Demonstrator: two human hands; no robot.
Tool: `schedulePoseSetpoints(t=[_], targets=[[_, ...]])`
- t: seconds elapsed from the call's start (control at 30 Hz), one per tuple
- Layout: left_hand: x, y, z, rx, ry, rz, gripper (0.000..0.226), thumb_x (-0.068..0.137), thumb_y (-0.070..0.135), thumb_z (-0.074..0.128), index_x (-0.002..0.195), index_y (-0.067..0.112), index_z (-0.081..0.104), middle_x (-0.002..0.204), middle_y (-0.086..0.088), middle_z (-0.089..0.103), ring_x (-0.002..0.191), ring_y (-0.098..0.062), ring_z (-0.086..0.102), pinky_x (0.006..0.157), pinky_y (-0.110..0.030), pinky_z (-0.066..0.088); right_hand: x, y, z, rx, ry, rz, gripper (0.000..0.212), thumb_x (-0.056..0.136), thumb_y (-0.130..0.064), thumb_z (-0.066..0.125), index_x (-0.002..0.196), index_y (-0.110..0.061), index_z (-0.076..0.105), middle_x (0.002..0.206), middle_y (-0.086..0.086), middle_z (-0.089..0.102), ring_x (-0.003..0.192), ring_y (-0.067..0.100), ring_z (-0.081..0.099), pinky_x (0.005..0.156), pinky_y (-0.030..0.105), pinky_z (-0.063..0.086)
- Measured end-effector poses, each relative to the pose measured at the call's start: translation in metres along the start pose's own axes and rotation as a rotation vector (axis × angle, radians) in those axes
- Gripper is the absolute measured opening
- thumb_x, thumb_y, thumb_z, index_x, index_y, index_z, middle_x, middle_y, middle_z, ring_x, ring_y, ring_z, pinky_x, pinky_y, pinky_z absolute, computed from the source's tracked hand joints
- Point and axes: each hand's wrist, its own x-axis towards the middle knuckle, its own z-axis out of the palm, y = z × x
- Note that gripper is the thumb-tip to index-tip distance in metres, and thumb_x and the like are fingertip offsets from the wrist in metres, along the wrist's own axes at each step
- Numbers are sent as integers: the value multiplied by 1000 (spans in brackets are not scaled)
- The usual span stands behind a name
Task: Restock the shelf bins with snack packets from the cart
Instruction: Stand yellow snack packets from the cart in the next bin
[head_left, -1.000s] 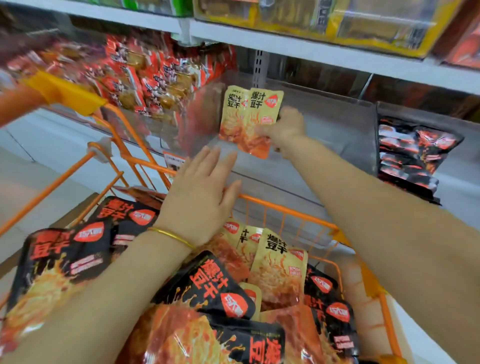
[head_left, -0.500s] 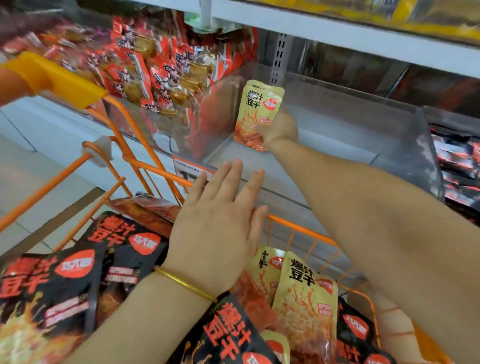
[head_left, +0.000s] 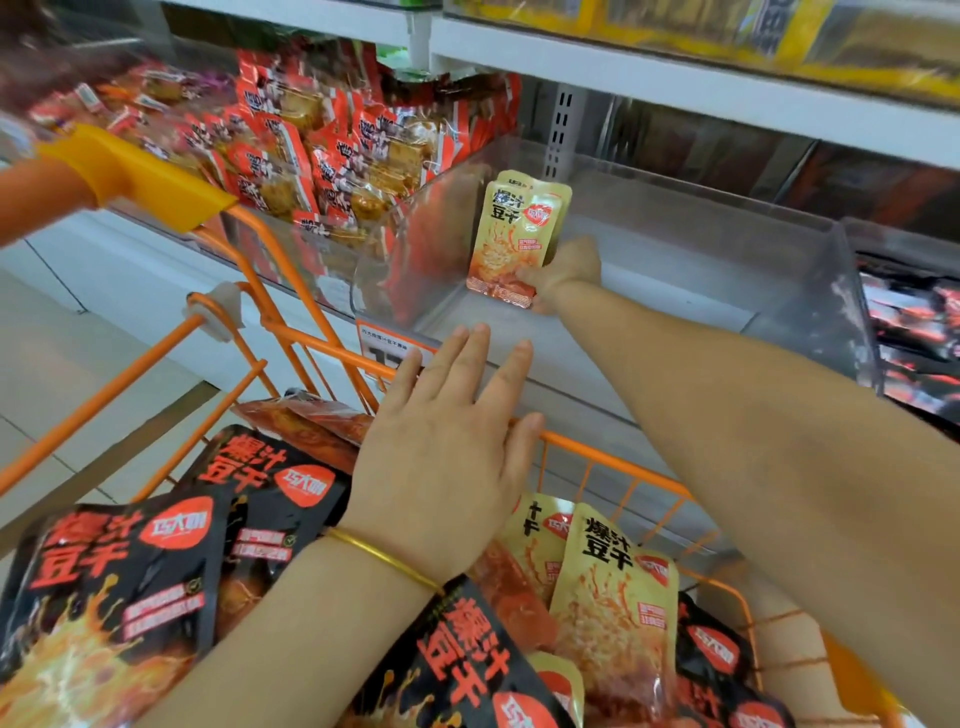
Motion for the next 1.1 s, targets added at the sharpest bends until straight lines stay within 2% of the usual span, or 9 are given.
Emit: schedulePoseSetpoints(t=[0.1, 0.2, 0.33, 0.43, 0.57, 0.7, 0.9, 1.0, 1.1], targets=[[2, 1, -5, -26, 4, 16, 55, 89, 40, 31, 131, 12, 53, 137, -17, 49, 129, -31, 45, 107, -51, 29, -26, -13, -23, 56, -34, -29, 41, 74, -15, 78, 102, -7, 48, 109, 12, 63, 97, 28, 65, 82, 40, 55], [6, 5, -11, -107, 2, 52, 53, 86, 40, 34, 122, 10, 59, 133, -17, 52, 124, -32, 48, 106, -49, 32, -89, -26, -70, 93, -117, -214, 32, 84, -4, 65, 75, -17, 38, 75, 5, 56, 64, 17, 61, 56, 31, 54], [7, 8, -14, -171, 18, 126, 47, 83, 36, 39, 114, 10, 63, 128, -13, 56, 116, -33, 51, 99, -46, 40, -194, -5, -143, 137, -328, -404, 20, 84, -3, 65, 77, -16, 51, 60, 2, 52, 41, 9, 54, 37, 22, 43], [7, 10, -15, -227, 52, 136, 43, 82, 34, 42, 110, 12, 66, 123, -8, 60, 111, -32, 53, 93, -49, 43, -236, 32, -165, -283, -503, -340, 14, 84, -23, 69, 79, -19, 56, 65, -3, 54, 56, 13, 59, 49, 24, 47], [7, 11, -17, -261, 90, 156, 37, 83, 33, 44, 106, 15, 67, 115, -4, 62, 106, -30, 53, 89, -49, 43, -264, 62, -159, -969, -526, -301, 41, 88, -58, 49, 93, -19, 37, 80, -4, 50, 83, 23, 55, 57, 32, 39], [4, 14, -18, -269, 109, 181, 34, 83, 32, 45, 104, 17, 67, 111, -1, 63, 103, -27, 53, 87, -47, 43, -270, 69, -146, -832, -498, -285, 55, 83, -60, 56, 106, -18, 29, 77, -4, 48, 91, 27, 60, 64, 35, 44], [0, 13, -18, -246, 72, 185, 34, 83, 32, 45, 104, 17, 67, 112, -1, 63, 104, -27, 53, 86, -44, 42, -262, 76, -141, -281, -526, -92, 58, 76, -18, 77, 121, -14, 40, 72, -7, 50, 63, 4, 49, 49, 16, 31], [0, 12, -17, -251, 41, 170, 37, 84, 33, 43, 106, 14, 67, 114, -3, 63, 106, -29, 54, 88, -46, 43, -258, 81, -141, -9, -496, 26, 68, 74, -8, 78, 131, -12, 41, 72, 0, 53, 62, 8, 51, 57, 17, 37], [1, 10, -15, -253, 29, 155, 42, 84, 30, 41, 109, 7, 65, 117, -12, 62, 108, -33, 55, 94, -45, 43, -259, 82, -143, 53, -506, -8, 43, 75, -5, 75, 115, -9, 59, 74, 4, 59, 64, 10, 55, 66, 29, 46]])
